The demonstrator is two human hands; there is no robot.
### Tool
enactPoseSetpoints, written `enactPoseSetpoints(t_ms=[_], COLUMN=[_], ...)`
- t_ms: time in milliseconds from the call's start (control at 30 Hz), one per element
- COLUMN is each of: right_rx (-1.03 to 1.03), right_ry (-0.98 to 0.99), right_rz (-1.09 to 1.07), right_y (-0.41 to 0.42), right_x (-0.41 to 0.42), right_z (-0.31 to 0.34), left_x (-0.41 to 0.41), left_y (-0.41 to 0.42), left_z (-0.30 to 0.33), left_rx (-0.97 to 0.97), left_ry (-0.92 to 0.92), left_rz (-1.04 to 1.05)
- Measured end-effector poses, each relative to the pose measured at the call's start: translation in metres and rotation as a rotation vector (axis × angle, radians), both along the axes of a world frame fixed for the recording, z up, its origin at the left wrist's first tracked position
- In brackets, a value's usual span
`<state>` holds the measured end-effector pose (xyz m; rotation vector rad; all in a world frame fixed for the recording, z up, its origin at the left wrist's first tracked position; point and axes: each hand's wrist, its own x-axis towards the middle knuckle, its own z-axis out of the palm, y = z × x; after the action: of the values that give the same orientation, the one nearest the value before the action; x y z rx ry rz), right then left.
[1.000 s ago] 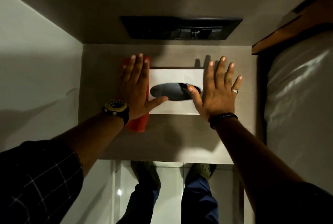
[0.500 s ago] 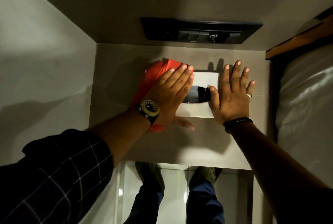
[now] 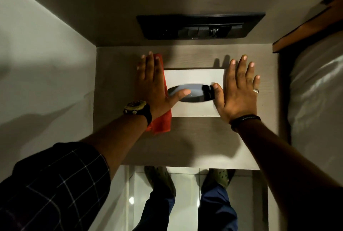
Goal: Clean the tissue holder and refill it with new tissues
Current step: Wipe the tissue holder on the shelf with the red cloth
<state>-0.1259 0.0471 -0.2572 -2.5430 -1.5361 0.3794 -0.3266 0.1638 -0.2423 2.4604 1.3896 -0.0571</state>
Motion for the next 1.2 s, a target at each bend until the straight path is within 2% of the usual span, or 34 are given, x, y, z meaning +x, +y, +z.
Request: enactPoseSetpoints(t_ms=[133, 300, 433, 600, 800, 867, 1000, 1067, 1200], right_rx=[0.0, -0.008, -0.007, -0.024, -0.001, 0.001, 0.024, 0.029, 0.033], right_ry=[0.007, 0.011, 0.009, -0.004, 0.025, 0.031, 0.033, 0.016, 0.006], right_rz=[-0.002, 0.002, 0.003, -0.004, -0.083, -0.093, -0.093, -0.096, -0.095], right_y=[-0.002, -0.002, -0.002, -0.001, -0.006, -0.008, -0.006, -0.006, -0.007], right_x=[0.001, 0.001, 0.001, -0.001, -0.01, -0.012, -0.012, -0.012, -0.011], right_z=[-0.001, 0.0, -0.001, -0.003, -0.004, -0.004, -0.004, -0.006, -0.008], left_x=[0.011, 0.022, 0.01, -0.015, -0.018, -0.017, 0.002, 0.015, 0.037], left_y=[-0.008, -0.021, -0.016, -0.026, 0.006, 0.015, 0.019, 0.034, 0.066], left_z=[0.004, 0.003, 0.004, 0.001, 0.001, 0.004, 0.009, 0.01, 0.018], left_rx=[0.048, 0.108, 0.152, 0.112, 0.038, -0.003, -0.195, -0.236, -0.318], left_ry=[0.064, 0.038, 0.06, -0.016, -0.059, -0.079, -0.23, -0.148, 0.024], left_rz=[-0.066, -0.331, -0.434, -0.166, -0.223, -0.178, 0.173, 0.215, 0.074])
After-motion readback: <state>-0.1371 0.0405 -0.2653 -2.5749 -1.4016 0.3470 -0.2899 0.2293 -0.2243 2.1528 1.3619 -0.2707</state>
